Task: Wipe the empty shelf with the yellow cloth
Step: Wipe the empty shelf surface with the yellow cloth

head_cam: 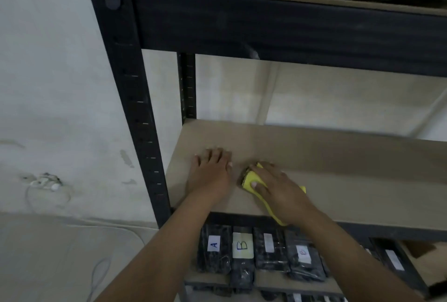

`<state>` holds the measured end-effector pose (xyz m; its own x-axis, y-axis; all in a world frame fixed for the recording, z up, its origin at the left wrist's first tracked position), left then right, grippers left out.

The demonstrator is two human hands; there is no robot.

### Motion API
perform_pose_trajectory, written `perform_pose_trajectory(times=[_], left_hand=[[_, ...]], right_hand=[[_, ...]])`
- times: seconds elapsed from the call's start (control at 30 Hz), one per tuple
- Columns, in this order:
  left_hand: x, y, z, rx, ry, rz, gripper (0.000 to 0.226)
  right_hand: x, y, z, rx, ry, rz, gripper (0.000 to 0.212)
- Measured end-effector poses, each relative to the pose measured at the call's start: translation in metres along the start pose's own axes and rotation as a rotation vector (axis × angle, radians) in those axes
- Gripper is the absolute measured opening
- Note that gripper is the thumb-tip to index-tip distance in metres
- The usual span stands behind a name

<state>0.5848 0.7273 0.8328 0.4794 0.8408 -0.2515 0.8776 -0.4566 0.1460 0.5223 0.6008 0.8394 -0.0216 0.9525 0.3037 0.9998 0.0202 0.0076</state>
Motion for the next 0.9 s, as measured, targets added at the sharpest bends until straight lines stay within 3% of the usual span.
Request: perform_pose_trajectory(times=[0.23,0.47,0.67,0.77,0.9], left_hand=[[0.001,0.001,0.001,-0.016,0.03,0.07,0.05],[0.01,0.0,-0.004,-0.075,-0.229,0.103,0.043],[0.009,-0.019,-0.013,-0.133,-0.286,-0.036,0.039],[-0.014,-0.051,-0.023,-0.237,-0.072,-0.03,0.047],[-0.068,-0.113,-0.003,-0.381,0.043,-0.051,0.047]], right_hand=[[-0.05,0.122,-0.027,-0.161,0.069,0.349,0.053],[0.006,0.181,-0.007,-0.049,0.057,0.161,0.056],[0.016,0.089,0.005,0.107,0.136,-0.257,0.051],[-0.016,0.081,-0.017,0.106,0.268,-0.149,0.05],[-0.002,0.11,-0.014,0.079,0.095,-0.061,0.054]])
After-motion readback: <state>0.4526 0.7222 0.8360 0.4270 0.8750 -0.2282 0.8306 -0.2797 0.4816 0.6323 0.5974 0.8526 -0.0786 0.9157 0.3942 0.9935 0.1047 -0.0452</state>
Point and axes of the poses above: each hand's wrist, its own y-axis towards the middle knuckle, its own z-axis out of the palm, x = y × z, the point moved 10 cm from there along y, towards the middle knuckle, and after that the axes turned 8 degrees about z, right-handed, at the moved point
